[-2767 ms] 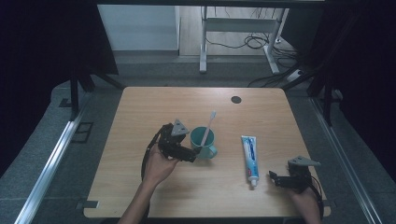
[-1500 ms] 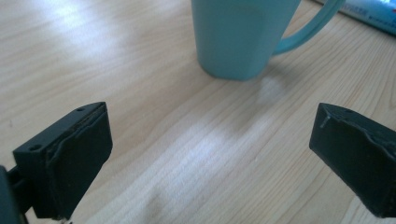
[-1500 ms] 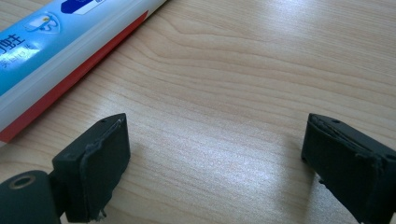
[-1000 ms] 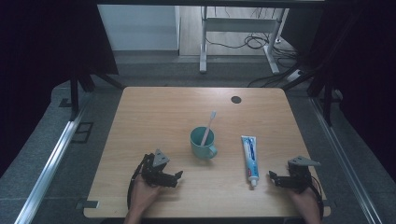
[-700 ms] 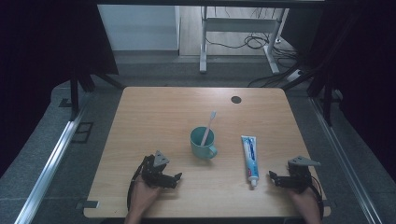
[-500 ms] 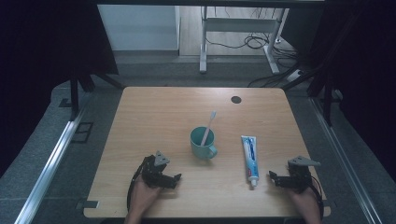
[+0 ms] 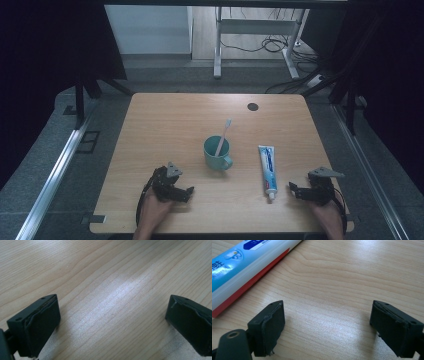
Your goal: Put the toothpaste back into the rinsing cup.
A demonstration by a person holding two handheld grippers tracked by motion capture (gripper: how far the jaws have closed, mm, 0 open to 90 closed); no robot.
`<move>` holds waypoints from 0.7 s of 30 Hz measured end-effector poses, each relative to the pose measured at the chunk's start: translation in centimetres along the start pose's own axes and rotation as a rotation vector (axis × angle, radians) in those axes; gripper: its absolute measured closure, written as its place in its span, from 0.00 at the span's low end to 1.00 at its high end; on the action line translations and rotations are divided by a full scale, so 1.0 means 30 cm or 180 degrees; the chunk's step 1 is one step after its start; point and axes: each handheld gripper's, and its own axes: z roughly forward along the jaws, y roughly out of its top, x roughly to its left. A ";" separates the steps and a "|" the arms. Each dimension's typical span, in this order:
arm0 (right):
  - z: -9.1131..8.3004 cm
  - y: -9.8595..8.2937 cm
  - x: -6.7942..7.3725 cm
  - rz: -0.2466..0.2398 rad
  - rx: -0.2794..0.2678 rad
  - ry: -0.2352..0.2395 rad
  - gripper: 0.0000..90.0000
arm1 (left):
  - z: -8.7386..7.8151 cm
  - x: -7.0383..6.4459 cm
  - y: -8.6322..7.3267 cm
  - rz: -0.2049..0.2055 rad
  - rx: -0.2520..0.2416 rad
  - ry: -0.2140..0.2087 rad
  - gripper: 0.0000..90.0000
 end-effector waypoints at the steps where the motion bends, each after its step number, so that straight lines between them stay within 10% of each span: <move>1: 0.000 0.001 0.002 -0.0011 0.0013 0.0001 0.14 | 0.000 0.000 0.000 0.0001 0.0000 0.0000 0.00; 21: -0.042 0.031 0.017 -0.0008 0.0041 0.0189 0.21 | 0.000 -0.001 0.000 -0.0012 0.0000 0.0012 0.00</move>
